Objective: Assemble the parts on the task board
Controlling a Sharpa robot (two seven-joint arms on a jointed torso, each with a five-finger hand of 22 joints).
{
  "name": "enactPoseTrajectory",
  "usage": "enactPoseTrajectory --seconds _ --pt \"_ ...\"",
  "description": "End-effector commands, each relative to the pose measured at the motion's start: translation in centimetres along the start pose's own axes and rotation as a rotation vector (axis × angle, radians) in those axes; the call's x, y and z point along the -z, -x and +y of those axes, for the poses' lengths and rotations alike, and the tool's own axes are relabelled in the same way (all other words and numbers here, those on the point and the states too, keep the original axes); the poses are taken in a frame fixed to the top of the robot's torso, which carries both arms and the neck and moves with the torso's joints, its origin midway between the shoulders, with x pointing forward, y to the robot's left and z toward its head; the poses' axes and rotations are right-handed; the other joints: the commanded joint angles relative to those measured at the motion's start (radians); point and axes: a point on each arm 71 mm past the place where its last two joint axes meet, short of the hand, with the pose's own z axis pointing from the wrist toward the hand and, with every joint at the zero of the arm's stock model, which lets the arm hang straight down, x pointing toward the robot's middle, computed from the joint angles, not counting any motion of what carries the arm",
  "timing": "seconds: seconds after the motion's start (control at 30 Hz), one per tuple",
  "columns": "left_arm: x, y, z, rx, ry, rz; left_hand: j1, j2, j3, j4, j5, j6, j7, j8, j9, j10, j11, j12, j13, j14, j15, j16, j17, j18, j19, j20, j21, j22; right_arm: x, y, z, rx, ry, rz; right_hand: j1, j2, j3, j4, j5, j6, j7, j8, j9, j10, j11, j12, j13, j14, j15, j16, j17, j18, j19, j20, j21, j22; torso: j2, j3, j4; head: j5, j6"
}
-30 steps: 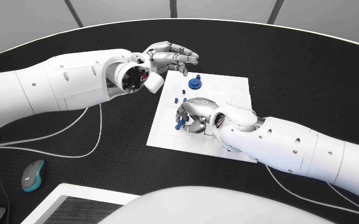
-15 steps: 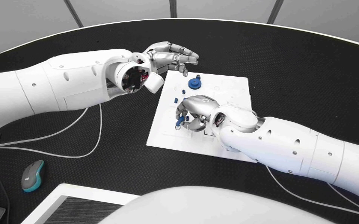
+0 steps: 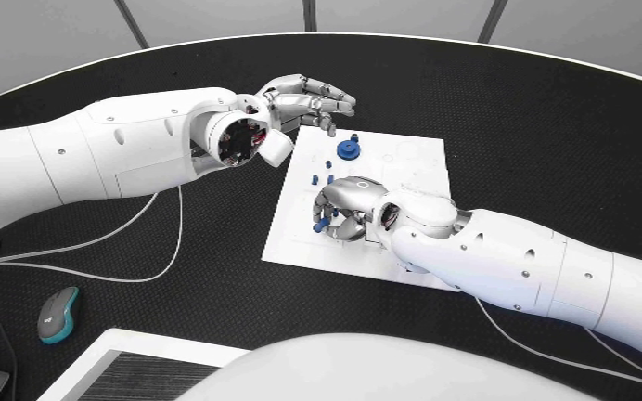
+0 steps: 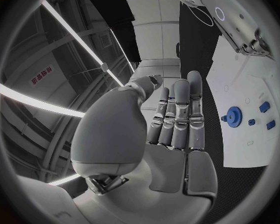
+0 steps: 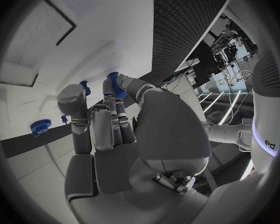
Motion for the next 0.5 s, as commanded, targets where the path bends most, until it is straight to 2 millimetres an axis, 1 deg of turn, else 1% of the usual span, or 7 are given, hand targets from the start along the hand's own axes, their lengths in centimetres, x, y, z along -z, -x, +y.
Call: enactPoseTrajectory --seconds 0.03,0.23,0.5 --pt "0.01 0.00 0.00 0.000 0.000 0.000 0.003 0.006 -0.007 -0.001 0.002 -0.005 0.003 0.006 0.000 -0.008 -0.002 0.003 -0.002 -0.005 -0.001 -0.002 -0.002 0.013 -0.002 0.003 -0.005 -0.001 -0.01 0.03 -0.02 0.000 -0.005 -0.005 -0.004 0.010 0.001 0.000 0.002 0.006 -0.002 0.007 0.002 0.004 0.005 -0.005 0.002 0.049 -0.006 0.004 -0.001 -0.007 -0.002 0.002 0.002 0.001 0.000 0.0002 -0.0001 0.001 0.000" --pt "0.04 0.03 0.00 0.000 0.000 -0.001 0.003 0.006 -0.007 -0.001 0.002 -0.005 0.003 0.006 0.000 -0.008 -0.002 0.003 -0.002 -0.005 -0.001 -0.002 -0.002 0.013 -0.002 0.003 -0.005 -0.001 -0.02 0.16 -0.04 0.002 -0.015 -0.024 -0.004 0.011 0.001 0.001 0.002 0.006 -0.002 0.007 0.002 0.004 0.005 -0.005 0.002 0.049 -0.006 0.006 0.001 -0.007 -0.002 0.002 0.004 0.002 0.001 0.0011 -0.0003 0.000 0.000" --pt "0.02 -0.02 0.00 0.000 0.000 0.001 0.003 0.006 -0.007 -0.001 0.002 -0.005 0.003 0.006 0.000 -0.008 -0.002 0.003 -0.002 -0.005 -0.001 -0.002 -0.002 0.013 -0.002 0.003 -0.005 -0.001 -0.11 0.22 0.12 0.002 -0.015 -0.031 -0.004 0.011 0.001 0.001 0.002 0.006 -0.002 0.007 0.002 0.004 0.005 -0.005 0.002 0.049 -0.006 0.006 0.001 -0.007 -0.002 0.002 0.004 0.002 0.001 0.0009 -0.0004 0.000 0.000"
